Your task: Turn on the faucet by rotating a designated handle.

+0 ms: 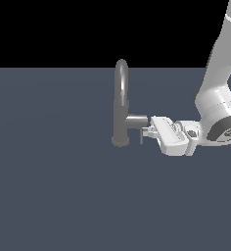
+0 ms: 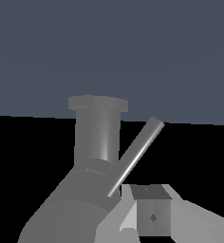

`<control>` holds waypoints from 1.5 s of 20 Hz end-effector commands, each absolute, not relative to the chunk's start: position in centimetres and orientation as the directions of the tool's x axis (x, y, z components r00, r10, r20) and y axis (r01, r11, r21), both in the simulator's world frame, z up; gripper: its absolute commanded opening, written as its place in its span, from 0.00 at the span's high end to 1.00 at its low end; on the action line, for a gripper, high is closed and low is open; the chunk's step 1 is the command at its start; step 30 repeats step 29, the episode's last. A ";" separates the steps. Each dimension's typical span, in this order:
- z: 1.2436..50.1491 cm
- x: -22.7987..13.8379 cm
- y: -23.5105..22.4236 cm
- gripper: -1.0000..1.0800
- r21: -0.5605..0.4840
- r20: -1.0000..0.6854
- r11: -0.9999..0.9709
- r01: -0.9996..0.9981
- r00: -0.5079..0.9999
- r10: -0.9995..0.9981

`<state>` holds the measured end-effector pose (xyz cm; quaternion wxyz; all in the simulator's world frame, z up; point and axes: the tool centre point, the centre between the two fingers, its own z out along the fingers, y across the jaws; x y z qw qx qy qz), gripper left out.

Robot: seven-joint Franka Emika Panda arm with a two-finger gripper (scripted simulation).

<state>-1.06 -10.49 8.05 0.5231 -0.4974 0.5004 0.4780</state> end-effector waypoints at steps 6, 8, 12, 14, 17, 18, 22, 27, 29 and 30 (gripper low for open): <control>6.6 -0.2 -10.9 1.00 -0.034 -0.999 0.059 -0.998 0.034 -0.006; 6.3 0.2 -10.8 1.00 -0.031 -1.000 0.058 -0.998 0.031 -0.005; 5.7 1.1 -10.6 1.00 -0.025 -1.000 0.057 -0.998 0.025 -0.004; 5.4 1.6 -10.5 1.00 -0.023 -1.000 0.056 -0.998 0.022 -0.004; 5.0 2.2 -10.4 1.00 -0.018 -1.000 0.056 -0.998 0.018 -0.003; 4.9 2.4 -10.3 1.00 -0.017 -1.000 0.055 -0.998 0.017 -0.003; 4.3 3.2 -10.1 1.00 -0.012 -1.000 0.054 -0.998 0.012 -0.002; 3.7 4.1 -9.9 1.00 -0.006 -1.000 0.053 -0.999 0.006 -0.001; 3.5 4.3 -9.9 1.00 -0.005 -1.000 0.053 -0.999 0.005 0.000; 3.5 4.3 -9.9 1.00 -0.005 -1.000 0.053 -0.999 0.005 0.000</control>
